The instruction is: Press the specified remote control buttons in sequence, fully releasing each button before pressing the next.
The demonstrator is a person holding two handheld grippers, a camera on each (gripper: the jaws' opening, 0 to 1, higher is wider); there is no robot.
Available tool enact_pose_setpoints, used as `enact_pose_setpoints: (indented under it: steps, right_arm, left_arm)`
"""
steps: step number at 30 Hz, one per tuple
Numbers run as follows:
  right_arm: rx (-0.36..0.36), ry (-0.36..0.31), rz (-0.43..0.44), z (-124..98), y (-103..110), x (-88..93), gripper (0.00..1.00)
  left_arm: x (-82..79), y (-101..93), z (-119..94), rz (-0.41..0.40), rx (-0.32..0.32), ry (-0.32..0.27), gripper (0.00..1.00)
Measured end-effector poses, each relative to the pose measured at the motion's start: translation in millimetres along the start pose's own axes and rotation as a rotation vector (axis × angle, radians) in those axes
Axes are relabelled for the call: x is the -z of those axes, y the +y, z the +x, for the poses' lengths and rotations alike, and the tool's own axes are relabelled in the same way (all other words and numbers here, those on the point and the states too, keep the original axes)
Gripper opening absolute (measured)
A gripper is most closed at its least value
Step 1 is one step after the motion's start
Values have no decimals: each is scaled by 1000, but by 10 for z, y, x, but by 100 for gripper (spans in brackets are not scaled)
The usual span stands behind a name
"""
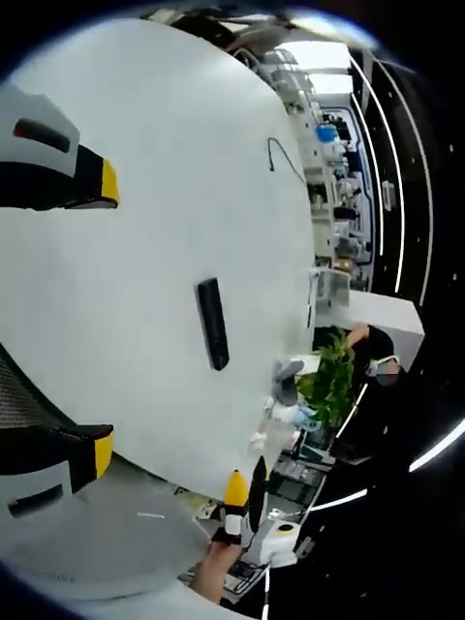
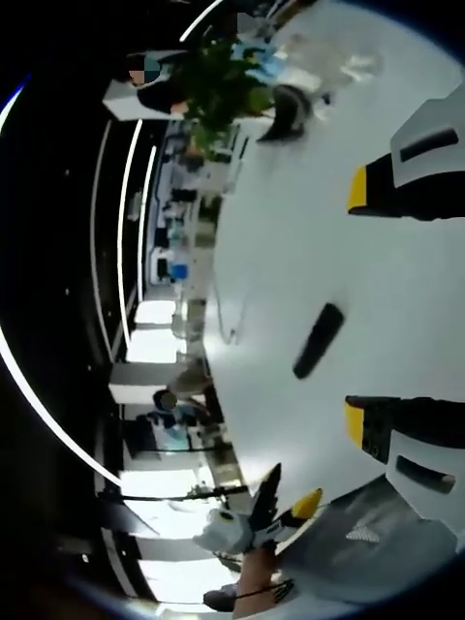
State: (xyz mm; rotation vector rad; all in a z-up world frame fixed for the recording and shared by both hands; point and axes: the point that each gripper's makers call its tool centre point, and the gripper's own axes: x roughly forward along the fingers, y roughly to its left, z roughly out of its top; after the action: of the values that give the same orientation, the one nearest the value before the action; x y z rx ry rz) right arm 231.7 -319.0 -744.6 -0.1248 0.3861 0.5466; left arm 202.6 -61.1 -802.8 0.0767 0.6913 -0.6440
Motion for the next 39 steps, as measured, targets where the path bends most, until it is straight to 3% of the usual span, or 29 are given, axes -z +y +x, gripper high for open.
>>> enact_pose_setpoints:
  steps: [7,14,20,30,39]
  right_arm:
    - [-10,-4,6,3,14,-3,73]
    - [-14,12,-24,11,30,20,72]
    - [-4,9,-18,0,1,24,72]
    - [-5,14,-24,2,9,30,71]
    - [-1,14,-21,-1,-4,32,70]
  left_arm:
    - [-28,-58,64,12,28,17,96]
    - [-226,-147,173,-23,64,-42,96]
    - [-302,-220,303,-22,99,-43,96]
    - [-562,-202,421,-150,181,-118,94]
    - [-645,-140,547,-68,184,-81,94]
